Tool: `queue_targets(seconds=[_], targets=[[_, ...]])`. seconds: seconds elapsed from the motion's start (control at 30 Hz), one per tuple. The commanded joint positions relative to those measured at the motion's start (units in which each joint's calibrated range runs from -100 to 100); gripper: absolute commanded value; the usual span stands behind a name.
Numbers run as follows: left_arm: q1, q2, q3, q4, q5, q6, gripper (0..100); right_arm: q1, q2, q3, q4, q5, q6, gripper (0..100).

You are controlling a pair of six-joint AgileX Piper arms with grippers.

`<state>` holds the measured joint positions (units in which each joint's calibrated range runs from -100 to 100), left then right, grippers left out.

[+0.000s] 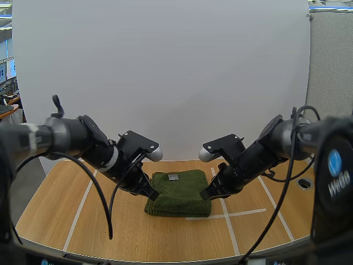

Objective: Fold the towel

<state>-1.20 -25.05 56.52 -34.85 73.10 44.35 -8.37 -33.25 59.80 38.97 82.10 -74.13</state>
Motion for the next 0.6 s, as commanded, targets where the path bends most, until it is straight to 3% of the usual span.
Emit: queue_targets(seconds=[0.0, 0.57], targets=[[0.03, 6.82, -2.86, -5.64, -1.73, 3.44, 0, 0.47, 7.44, 0.1, 4.06, -3.6, -3.05, 0], [-0.19, 21.98, -7.34, -9.66, -4.48, 6.87, 0, 2.05, 15.08, -0.13, 5.78, -19.03, -6.08, 0]])
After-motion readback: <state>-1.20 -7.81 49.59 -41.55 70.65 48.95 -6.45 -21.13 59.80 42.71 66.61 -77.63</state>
